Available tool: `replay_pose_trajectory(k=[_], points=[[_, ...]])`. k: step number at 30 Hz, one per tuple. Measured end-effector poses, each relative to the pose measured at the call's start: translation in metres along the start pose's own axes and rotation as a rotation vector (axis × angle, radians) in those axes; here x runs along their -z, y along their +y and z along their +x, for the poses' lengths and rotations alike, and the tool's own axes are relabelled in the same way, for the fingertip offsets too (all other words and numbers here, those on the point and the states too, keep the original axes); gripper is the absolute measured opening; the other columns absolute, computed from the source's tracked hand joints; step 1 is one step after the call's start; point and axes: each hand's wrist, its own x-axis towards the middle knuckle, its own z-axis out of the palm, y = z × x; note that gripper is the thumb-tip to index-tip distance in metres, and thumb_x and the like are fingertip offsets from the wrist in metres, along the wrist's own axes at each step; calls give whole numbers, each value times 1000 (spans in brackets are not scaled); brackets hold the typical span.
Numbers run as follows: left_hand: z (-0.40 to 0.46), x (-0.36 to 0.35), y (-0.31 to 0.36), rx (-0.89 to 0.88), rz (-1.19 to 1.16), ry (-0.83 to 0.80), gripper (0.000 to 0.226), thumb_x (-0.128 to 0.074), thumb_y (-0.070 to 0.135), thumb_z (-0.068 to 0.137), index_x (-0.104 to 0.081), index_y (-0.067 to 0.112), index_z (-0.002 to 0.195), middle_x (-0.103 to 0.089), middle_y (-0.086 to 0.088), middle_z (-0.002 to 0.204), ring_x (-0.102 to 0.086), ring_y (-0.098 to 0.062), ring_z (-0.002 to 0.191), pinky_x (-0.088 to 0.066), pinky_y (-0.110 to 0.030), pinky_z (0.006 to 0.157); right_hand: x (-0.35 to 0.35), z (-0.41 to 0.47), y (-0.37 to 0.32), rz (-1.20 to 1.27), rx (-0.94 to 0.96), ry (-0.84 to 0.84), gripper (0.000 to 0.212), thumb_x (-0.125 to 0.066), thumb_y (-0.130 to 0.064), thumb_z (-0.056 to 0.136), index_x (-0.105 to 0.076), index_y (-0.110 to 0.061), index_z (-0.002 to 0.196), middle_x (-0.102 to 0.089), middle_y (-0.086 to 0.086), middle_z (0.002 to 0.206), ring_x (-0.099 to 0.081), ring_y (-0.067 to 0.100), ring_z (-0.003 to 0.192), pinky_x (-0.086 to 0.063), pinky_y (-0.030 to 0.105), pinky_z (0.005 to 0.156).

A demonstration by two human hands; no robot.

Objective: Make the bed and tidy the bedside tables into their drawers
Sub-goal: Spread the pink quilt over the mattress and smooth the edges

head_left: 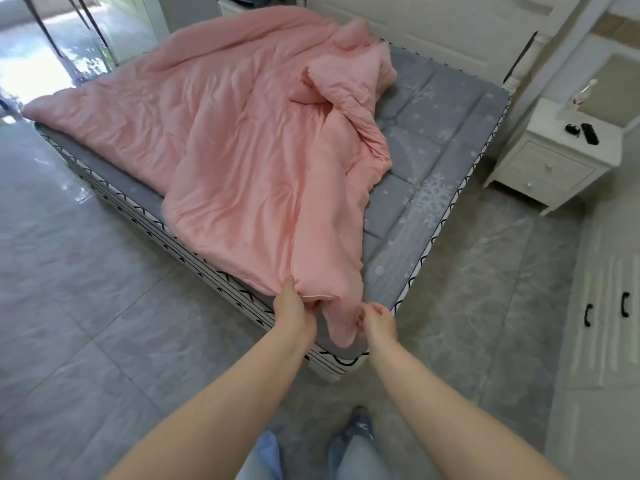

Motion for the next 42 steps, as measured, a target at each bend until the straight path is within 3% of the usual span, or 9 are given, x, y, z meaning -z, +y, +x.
replay_pose_trajectory(k=[7, 10, 15, 21, 26, 31, 34, 37, 42], points=[[-31, -31, -45, 91, -175, -107, 20, -45, 9, 93, -62, 6, 104, -71, -13, 77, -67, -25, 68, -58, -36, 61, 63, 8, -54, 489, -351, -518, 61, -52, -69, 83, -70, -20, 114, -74, 9, 105, -72, 27, 86, -56, 34, 72], [-45, -37, -49, 95, -163, -155, 19, -44, 5, 93, -62, 8, 98, -69, -12, 75, -66, -24, 64, -59, -39, 63, 77, 31, -69, 506, -287, -636, 65, -57, -70, 79, -66, -23, 121, -69, 10, 120, -65, 32, 110, -49, 44, 96], [-39, -29, -46, -2, -43, -74, 17, -44, 9, 96, -60, 13, 97, -69, -7, 64, -64, -18, 47, -61, -42, 61, 88, 58, -80, 251, -172, -417, 58, -82, -44, 69, -68, -15, 117, -73, 10, 107, -68, 28, 95, -55, 43, 86], [10, -4, -69, 40, 20, 132, 23, -60, 32, 92, -61, 15, 109, -66, -6, 100, -62, -24, 95, -52, -43, 93, 114, 52, -26, -16, -130, -137, 70, -77, -37, 76, -50, -1, 130, -63, 12, 118, -61, 27, 101, -51, 44, 95], [36, 26, -124, 139, 273, 192, 11, -64, 16, 84, -58, 9, 90, -54, -9, 72, -52, -19, 63, -46, -27, 60, 118, 30, 32, -81, -139, -99, 32, -67, -26, 87, -58, -2, 107, -61, 10, 93, -59, 25, 87, -48, 31, 80], [70, 76, -161, 106, 331, 280, 69, -81, 32, 55, -60, 5, 115, -69, -13, 105, -67, -29, 94, -55, -40, 84, 114, 15, 64, -82, -163, -134, 22, -68, -25, 86, -62, -6, 95, -67, 9, 93, -64, 26, 90, -54, 41, 89], [54, 73, -148, 78, 383, 321, 45, -68, 8, 72, -59, 0, 116, -68, -18, 108, -65, -29, 92, -53, -42, 85, 104, 33, 76, -215, -191, -196, 34, -62, -11, 87, -60, 0, 120, -67, 12, 102, -64, 26, 86, -57, 39, 79], [35, 71, -141, 121, 396, 301, 30, -60, 7, 84, -56, 4, 114, -64, -12, 104, -63, -24, 84, -52, -36, 71, 101, 26, 67, -287, -308, -247, 12, -49, -3, 92, -60, -7, 94, -54, 5, 77, -48, 15, 62, -40, 23, 52], [9, 59, -143, 277, 391, 131, 17, -41, 10, 99, -55, 11, 90, -63, -2, 99, -60, -19, 90, -44, -32, 80, 108, 19, 59, -222, -296, -232, 22, -49, -8, 92, -60, -13, 111, -59, 8, 103, -53, 20, 84, -40, 25, 63]])
